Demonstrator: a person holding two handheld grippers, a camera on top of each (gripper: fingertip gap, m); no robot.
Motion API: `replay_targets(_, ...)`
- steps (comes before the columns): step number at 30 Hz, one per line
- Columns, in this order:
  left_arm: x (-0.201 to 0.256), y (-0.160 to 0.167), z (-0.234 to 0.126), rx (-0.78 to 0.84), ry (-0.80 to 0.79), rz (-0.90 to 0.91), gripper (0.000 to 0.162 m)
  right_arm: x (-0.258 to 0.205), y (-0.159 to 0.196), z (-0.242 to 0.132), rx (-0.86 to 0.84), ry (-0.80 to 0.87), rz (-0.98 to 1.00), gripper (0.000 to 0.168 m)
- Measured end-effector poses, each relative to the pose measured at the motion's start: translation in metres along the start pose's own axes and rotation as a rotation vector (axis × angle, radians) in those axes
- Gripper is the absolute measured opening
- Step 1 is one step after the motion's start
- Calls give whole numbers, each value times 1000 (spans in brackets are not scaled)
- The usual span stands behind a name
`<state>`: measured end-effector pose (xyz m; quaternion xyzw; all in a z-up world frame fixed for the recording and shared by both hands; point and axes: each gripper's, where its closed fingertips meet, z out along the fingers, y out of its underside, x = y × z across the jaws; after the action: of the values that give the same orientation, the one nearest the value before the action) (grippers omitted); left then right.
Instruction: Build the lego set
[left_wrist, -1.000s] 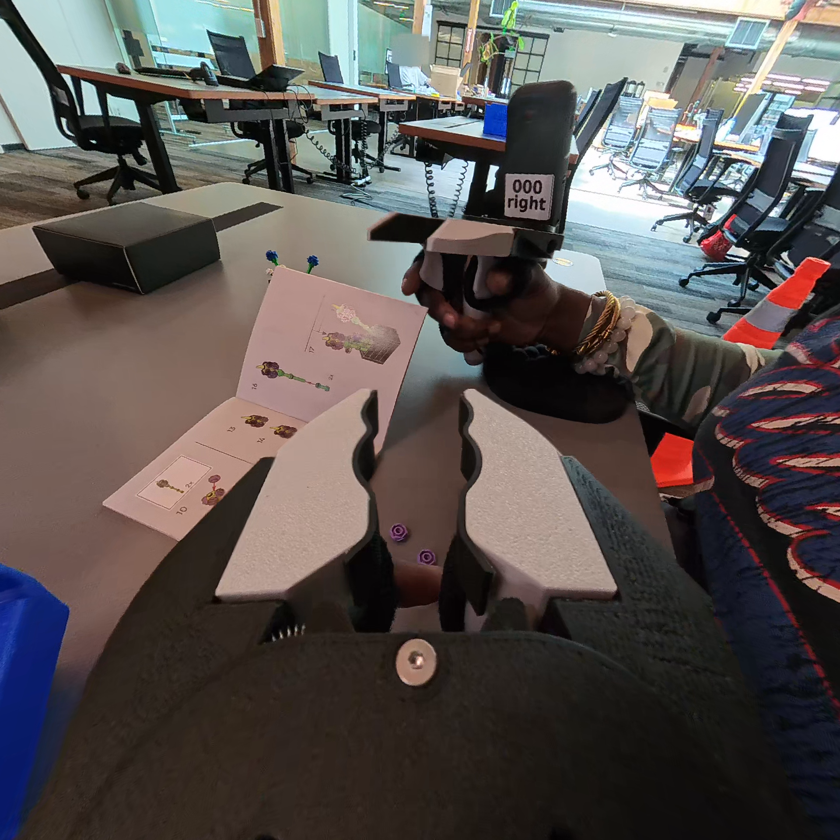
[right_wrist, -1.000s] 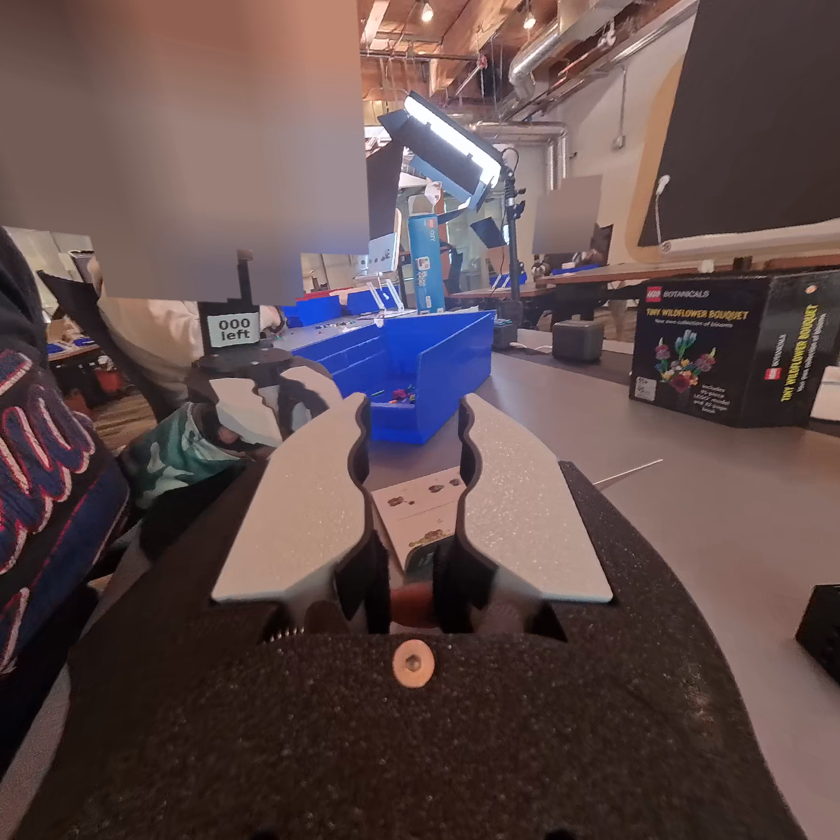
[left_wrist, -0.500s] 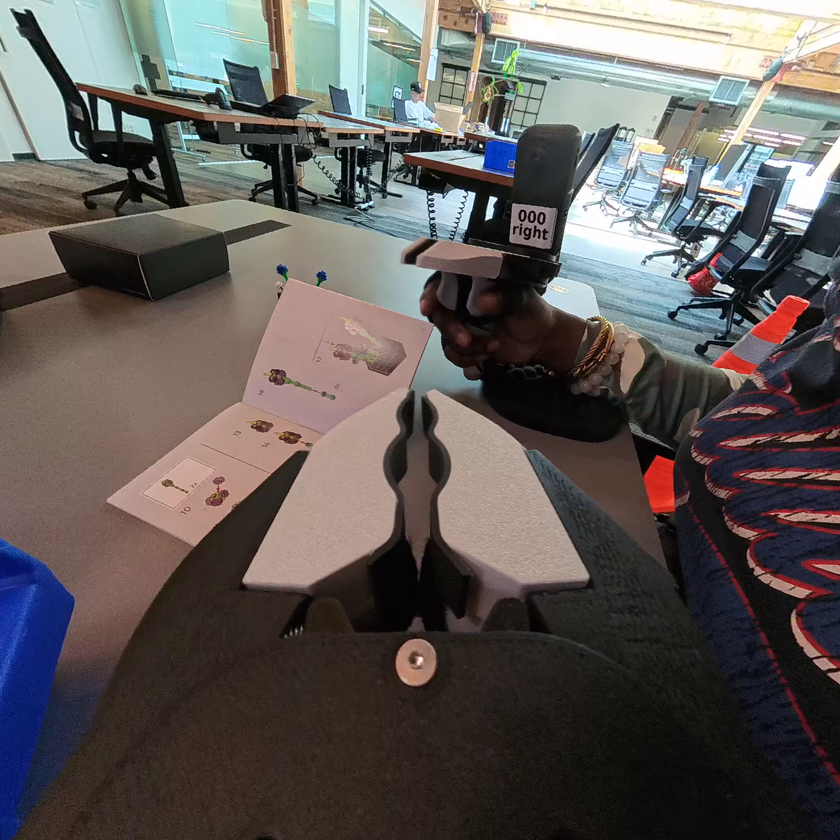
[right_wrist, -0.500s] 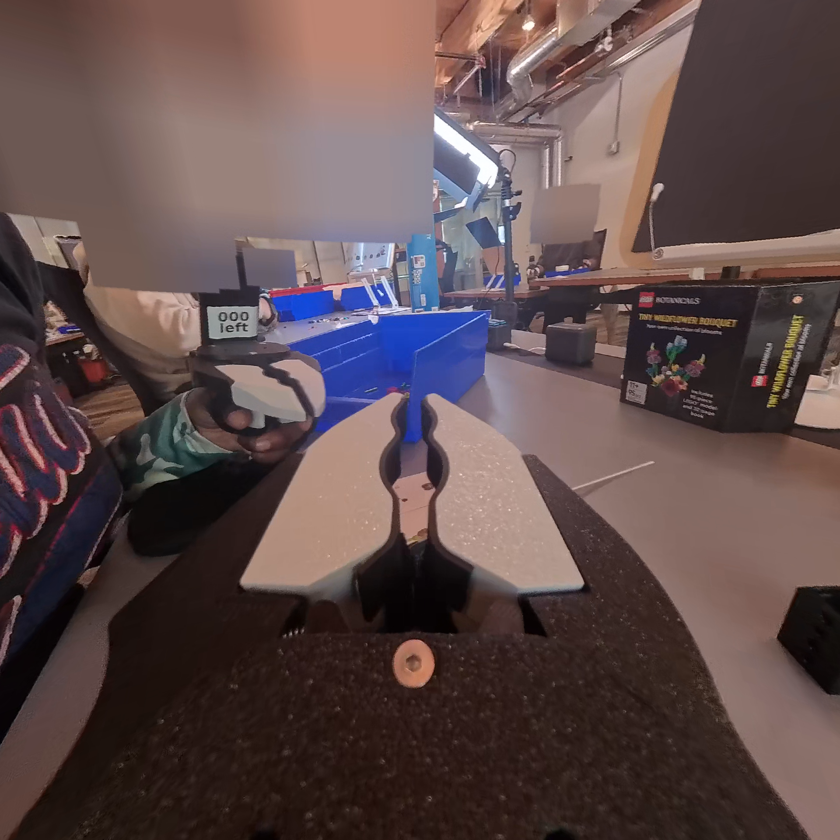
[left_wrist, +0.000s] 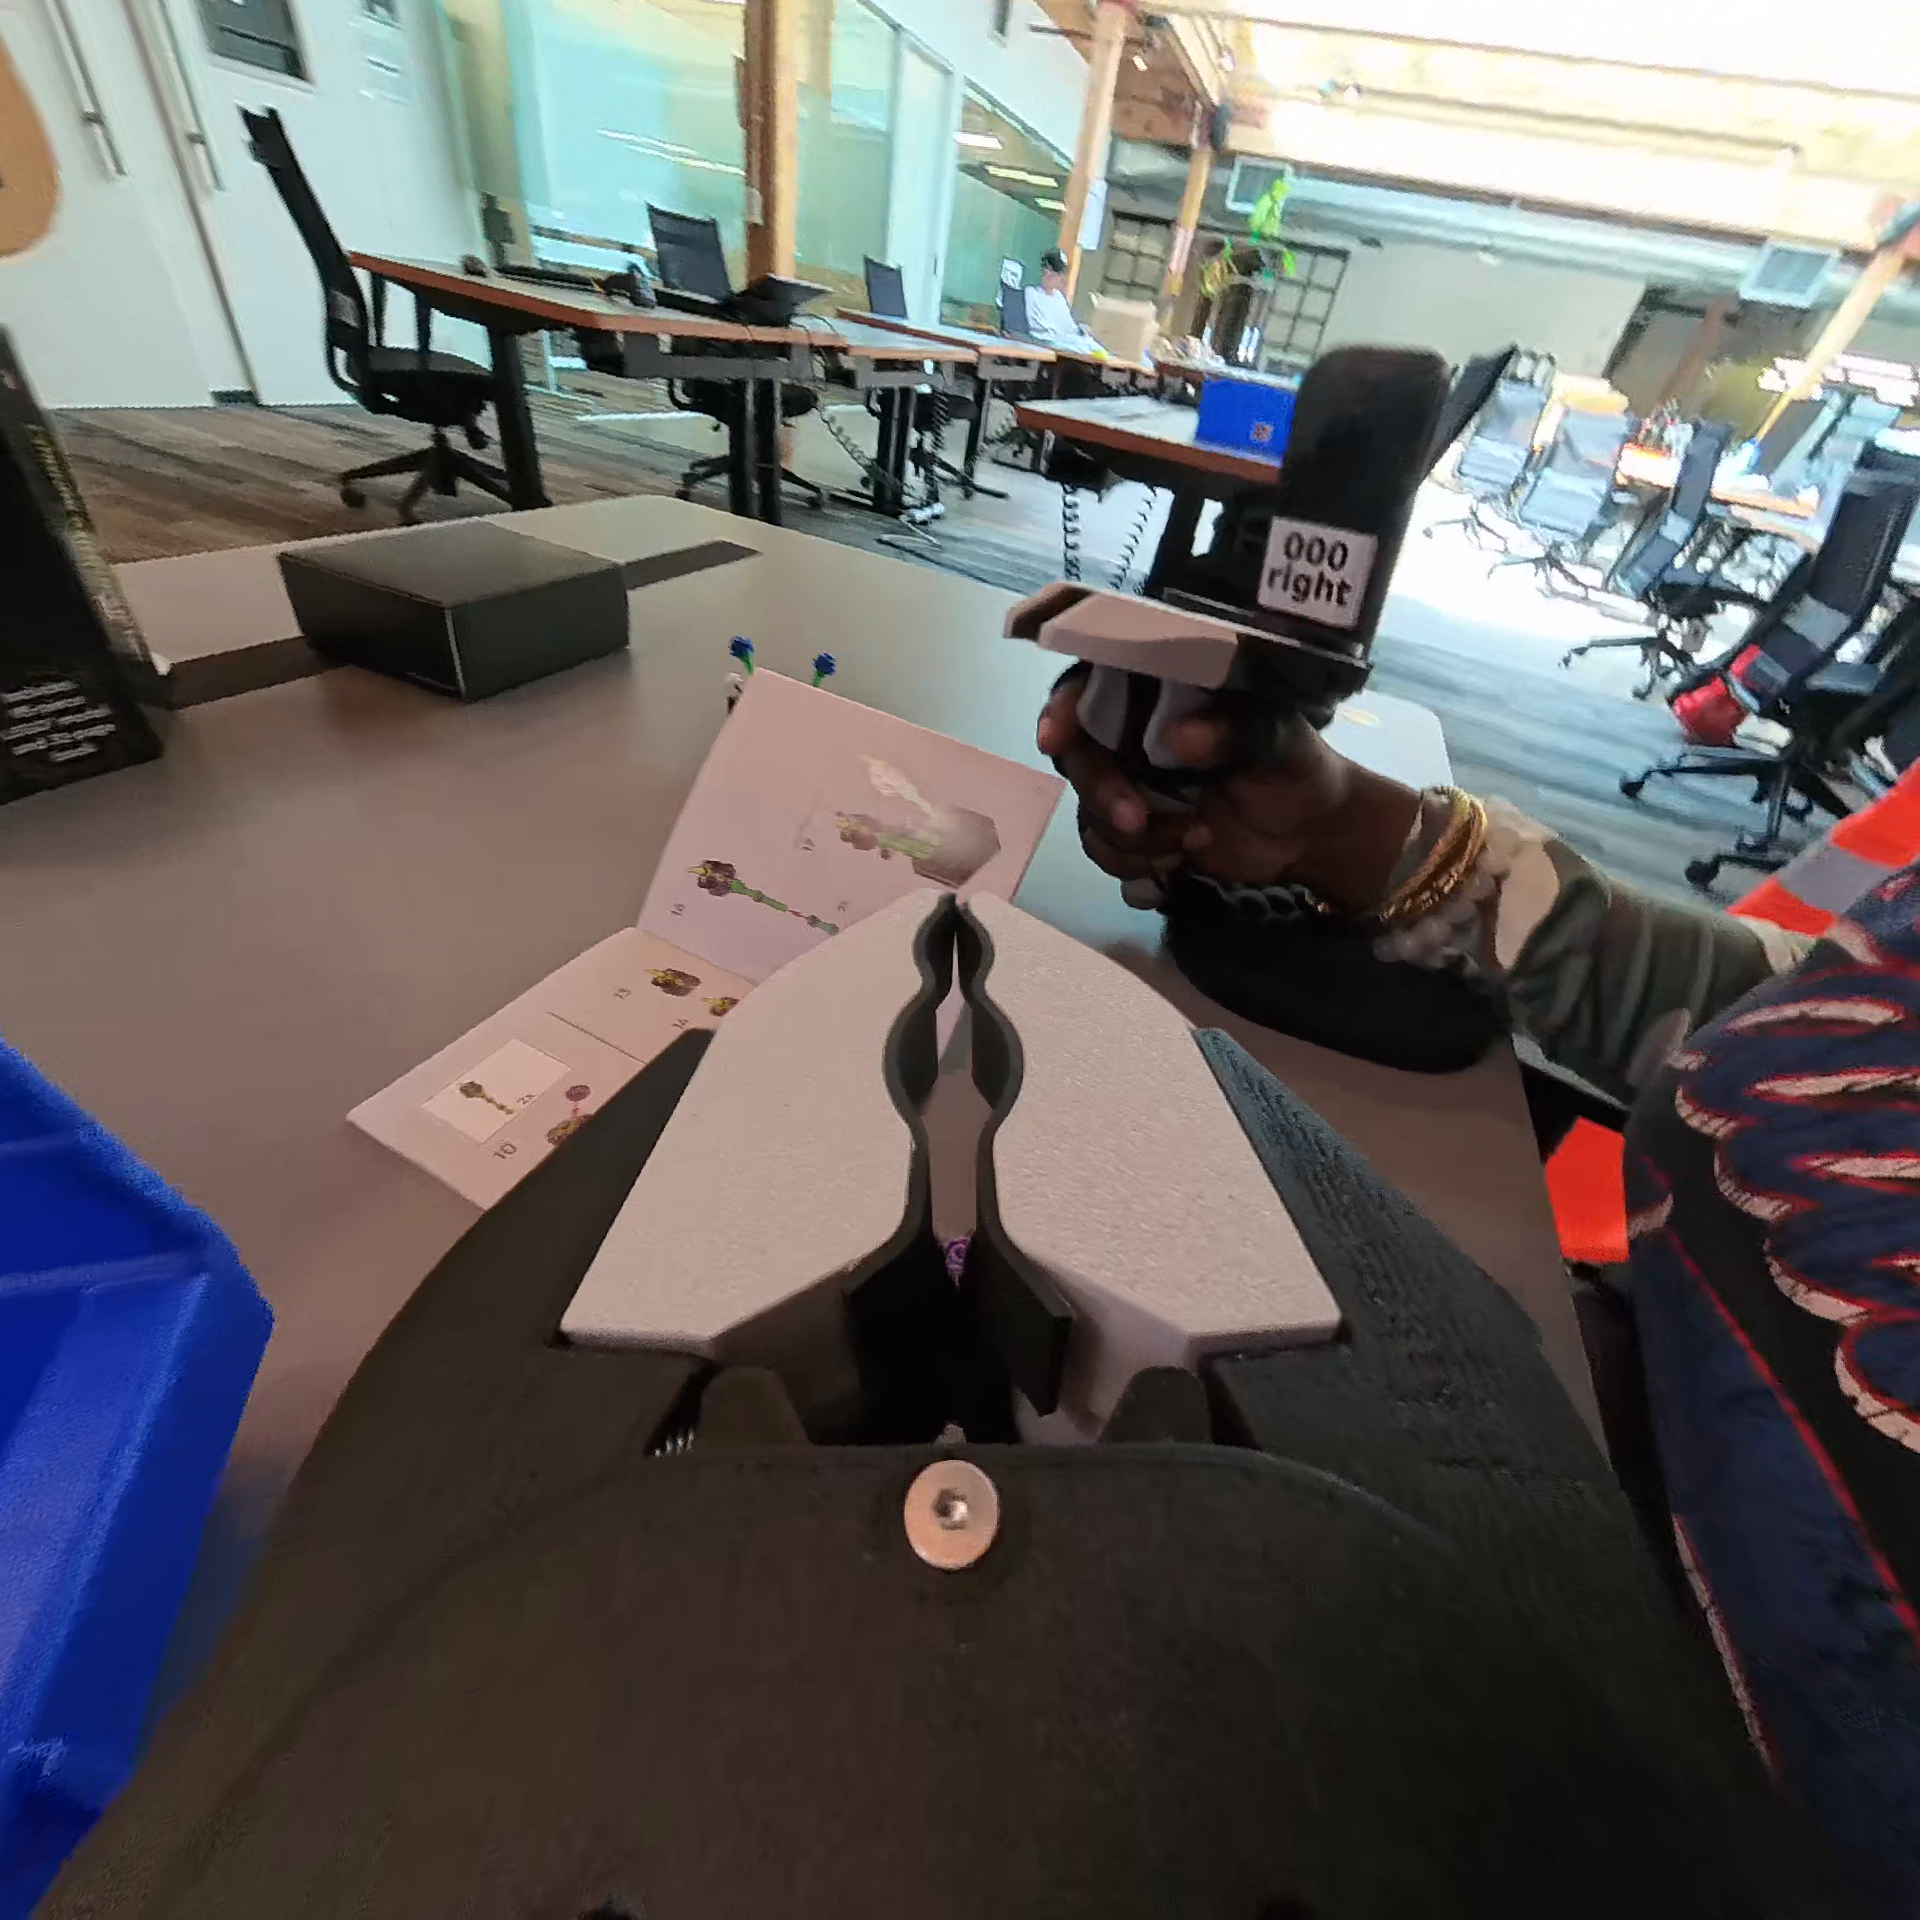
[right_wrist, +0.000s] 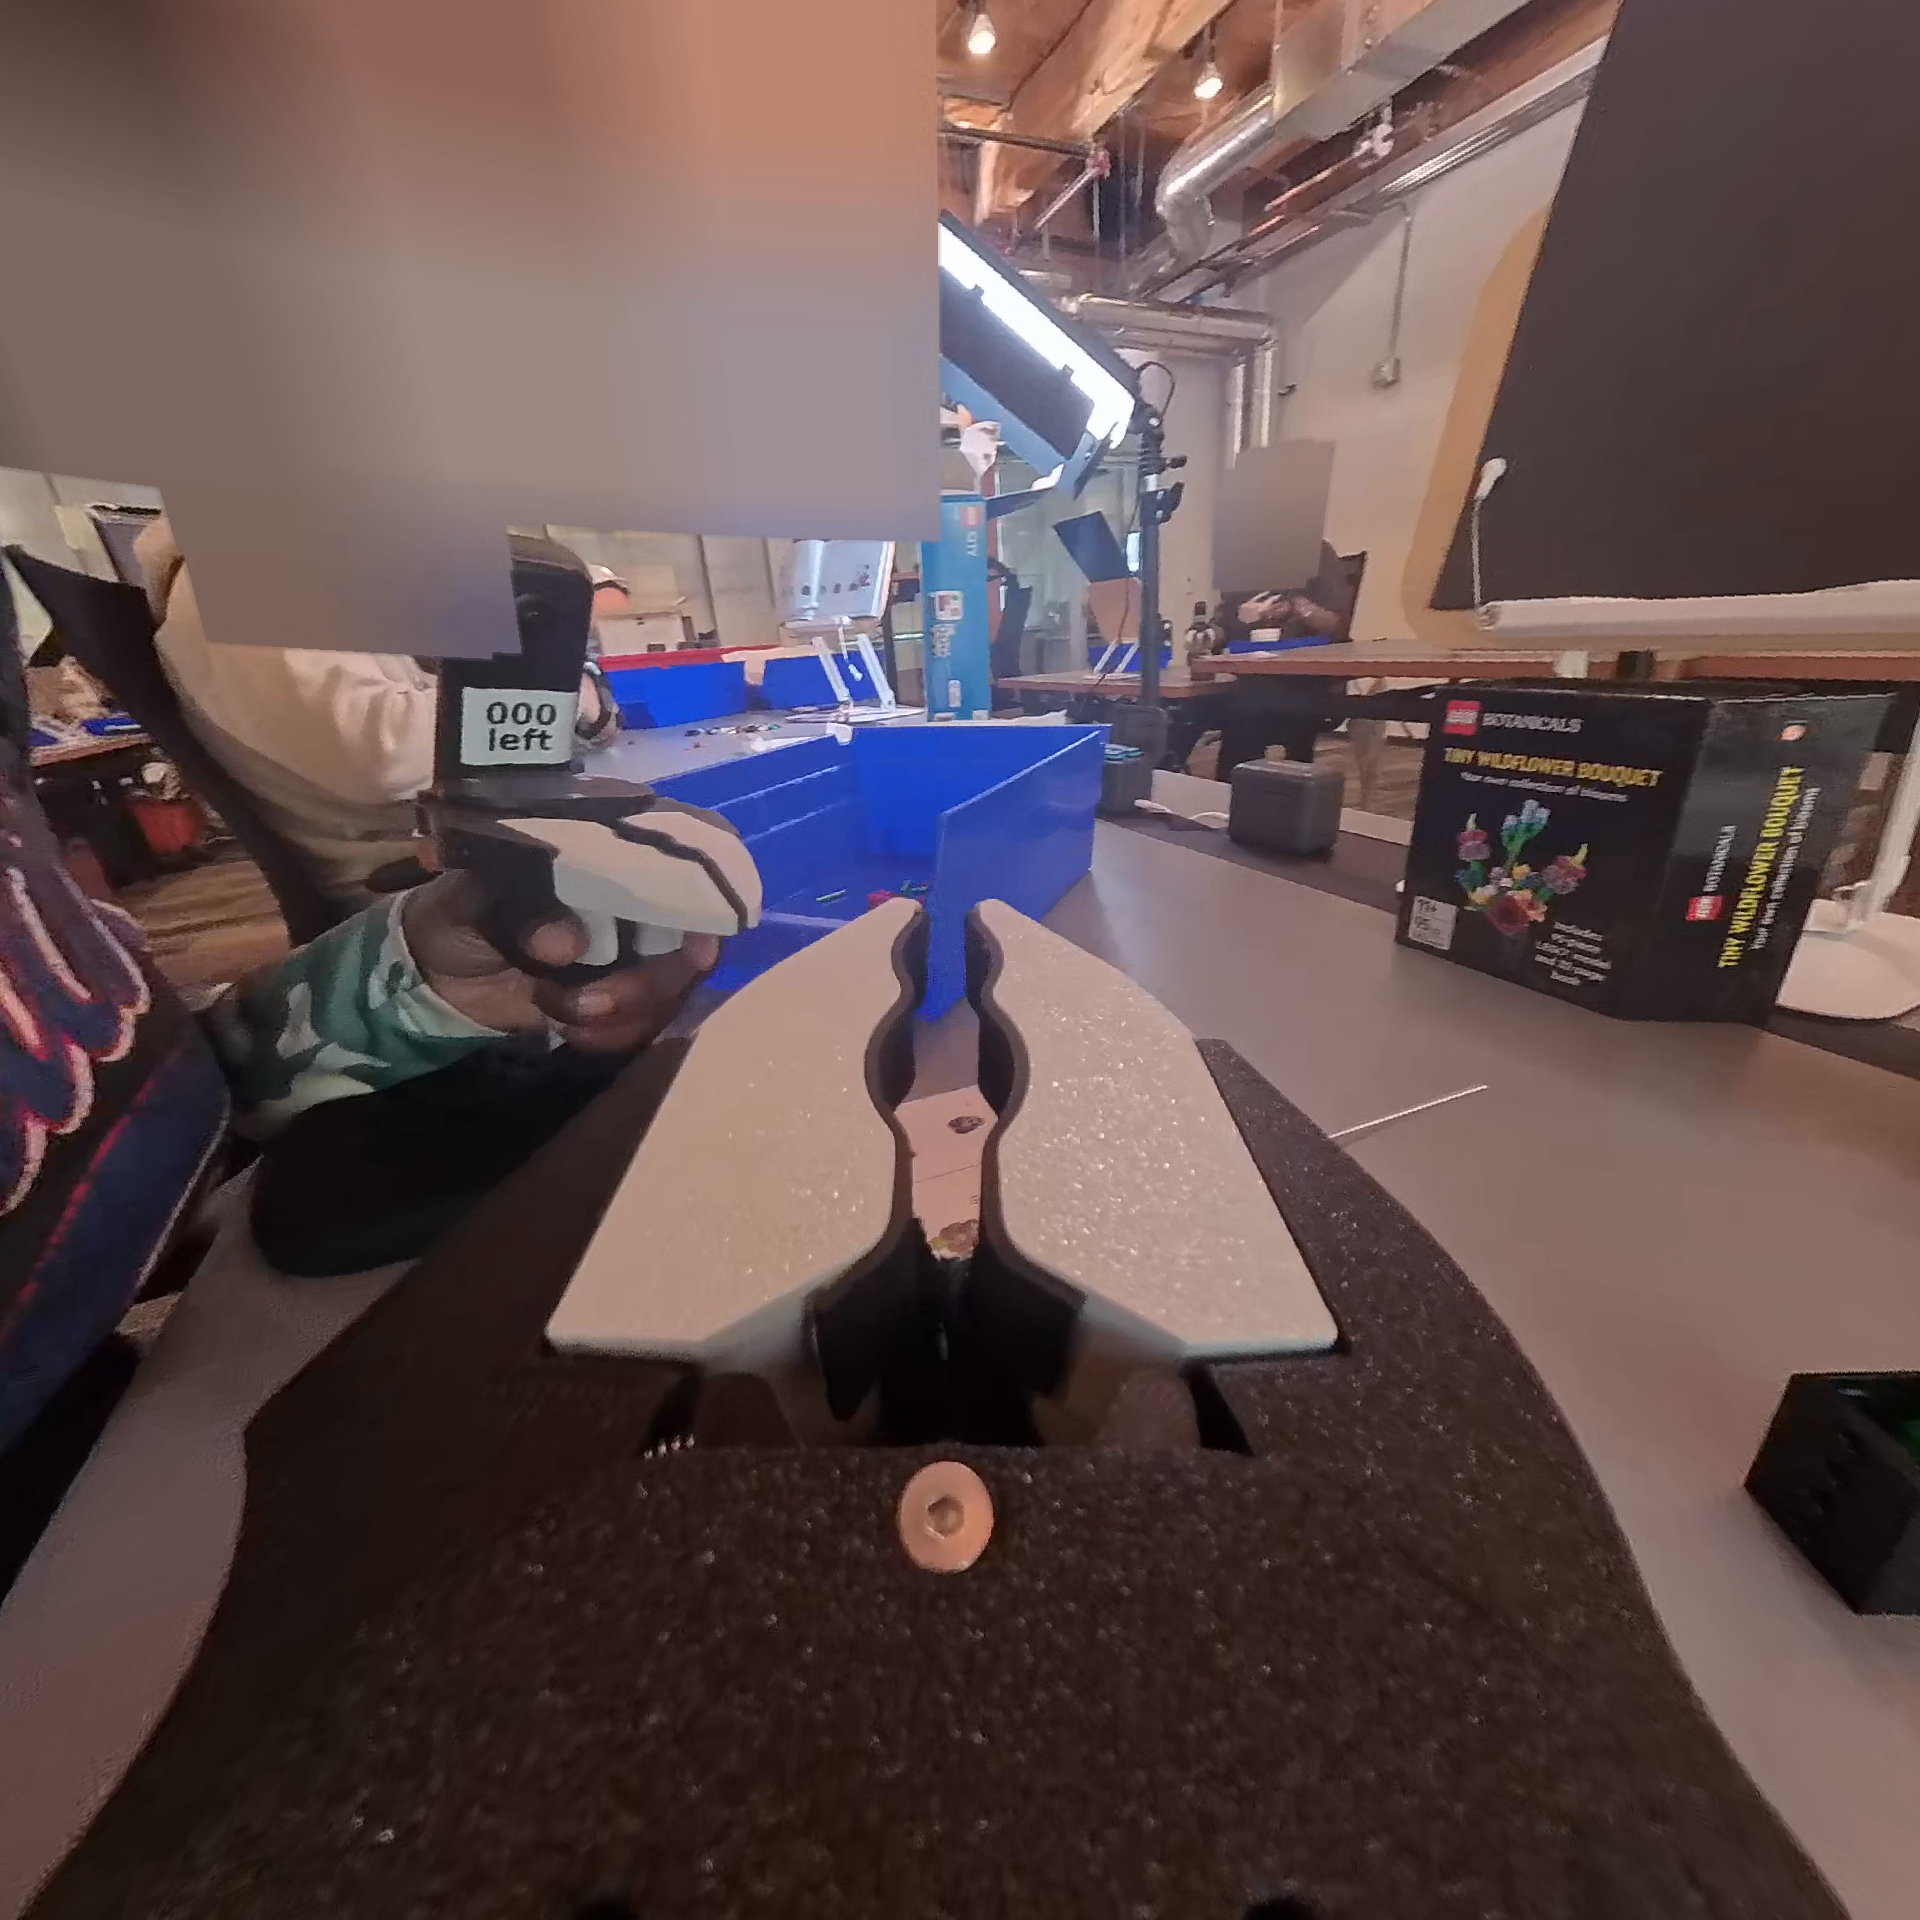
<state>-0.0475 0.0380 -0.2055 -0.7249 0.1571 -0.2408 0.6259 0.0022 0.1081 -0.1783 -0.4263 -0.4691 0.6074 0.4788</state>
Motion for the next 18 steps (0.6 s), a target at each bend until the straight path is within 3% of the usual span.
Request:
replay_targets(4, -2, -19, -19, 42, -17, 17, 12, 4, -3, -2, 31, 20, 23, 9)
replay_targets(9, -34, -75, -102, -30, -187, 164, 15, 8, -10, -6, 81, 47, 46, 11)
replay_targets(12, -86, -83, -152, -297, -314, 277, 16, 8, -12, -6, 90, 38, 71, 12)
replay_targets(16, -177, -43, -195, -756, -445, 221, 19, 6, -6, -4, 44, 41, 46, 13)
replay_targets(18, -206, -17, -203, -922, -428, 206, 20, 5, -3, -3, 24, 45, 20, 14)
